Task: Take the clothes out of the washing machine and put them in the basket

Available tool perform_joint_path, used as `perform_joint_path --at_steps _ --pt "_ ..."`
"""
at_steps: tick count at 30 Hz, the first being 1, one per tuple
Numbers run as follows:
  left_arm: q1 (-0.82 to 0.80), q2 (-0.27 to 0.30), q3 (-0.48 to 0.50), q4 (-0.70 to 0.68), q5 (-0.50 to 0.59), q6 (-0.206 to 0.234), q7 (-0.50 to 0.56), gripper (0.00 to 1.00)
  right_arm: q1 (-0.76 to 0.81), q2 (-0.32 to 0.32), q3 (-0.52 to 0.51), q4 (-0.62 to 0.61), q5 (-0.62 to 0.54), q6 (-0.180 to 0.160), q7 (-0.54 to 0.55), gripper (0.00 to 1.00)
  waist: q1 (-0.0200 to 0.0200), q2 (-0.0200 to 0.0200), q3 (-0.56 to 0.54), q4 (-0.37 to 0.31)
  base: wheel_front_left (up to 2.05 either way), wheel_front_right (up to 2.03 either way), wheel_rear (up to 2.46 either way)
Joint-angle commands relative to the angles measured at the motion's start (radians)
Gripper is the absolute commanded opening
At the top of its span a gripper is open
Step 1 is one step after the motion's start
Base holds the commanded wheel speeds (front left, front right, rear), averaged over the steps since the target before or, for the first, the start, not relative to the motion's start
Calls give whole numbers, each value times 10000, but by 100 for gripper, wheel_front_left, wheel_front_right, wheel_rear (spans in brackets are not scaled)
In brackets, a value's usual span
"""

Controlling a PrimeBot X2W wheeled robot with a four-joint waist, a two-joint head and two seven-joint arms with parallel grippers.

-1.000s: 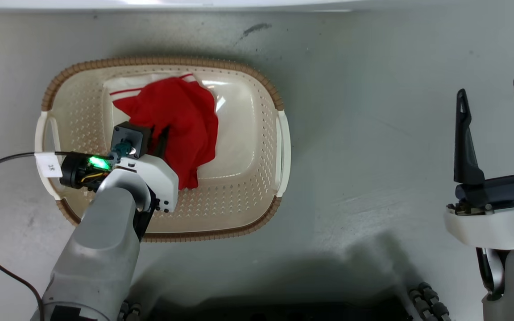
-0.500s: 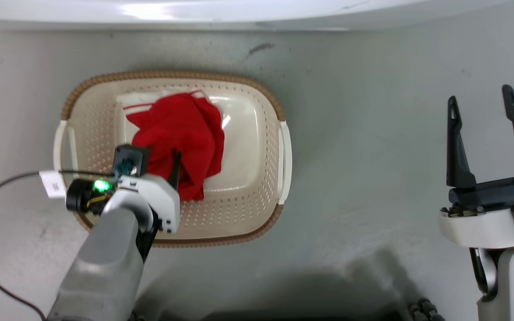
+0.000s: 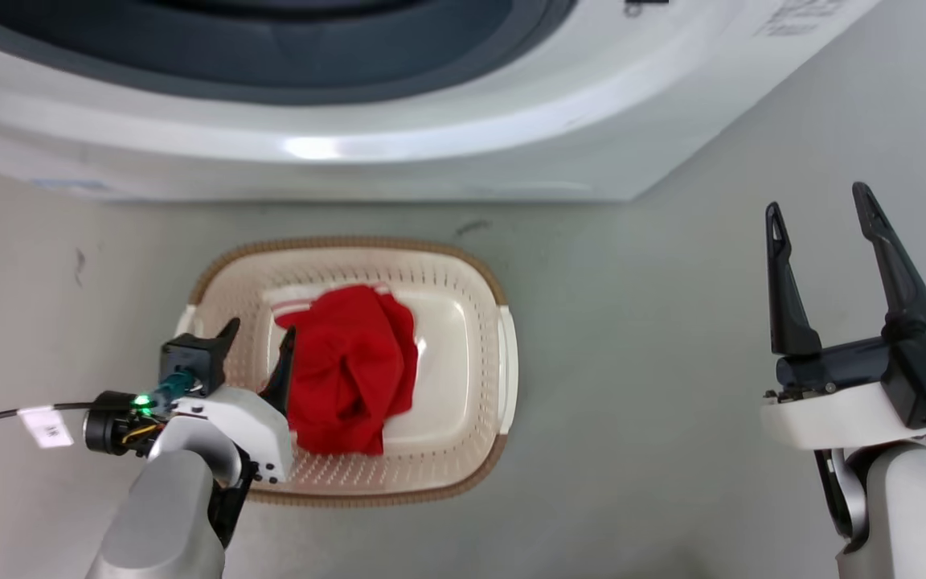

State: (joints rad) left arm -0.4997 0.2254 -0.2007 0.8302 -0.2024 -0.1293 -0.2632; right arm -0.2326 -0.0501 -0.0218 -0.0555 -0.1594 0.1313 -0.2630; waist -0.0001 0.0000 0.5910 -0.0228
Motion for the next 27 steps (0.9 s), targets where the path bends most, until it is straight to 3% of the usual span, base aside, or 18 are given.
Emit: perform_joint_path --at_steps 1,13,27 --pt "229 42 92 -312 -61 -6 -24 100 162 -2 -24 94 64 -10 -26 100 1 0 -788 67 0 0 0" --pt "2106 -3 947 -3992 -516 3 -25 100 717 -1 -326 660 477 -9 -28 100 1 0 -2373 -11 0 0 0" --pt "1542 782 851 -5642 -342 3 -25 100 655 -1 -313 827 1224 -10 -26 100 1 0 -1934 -1120 0 0 0"
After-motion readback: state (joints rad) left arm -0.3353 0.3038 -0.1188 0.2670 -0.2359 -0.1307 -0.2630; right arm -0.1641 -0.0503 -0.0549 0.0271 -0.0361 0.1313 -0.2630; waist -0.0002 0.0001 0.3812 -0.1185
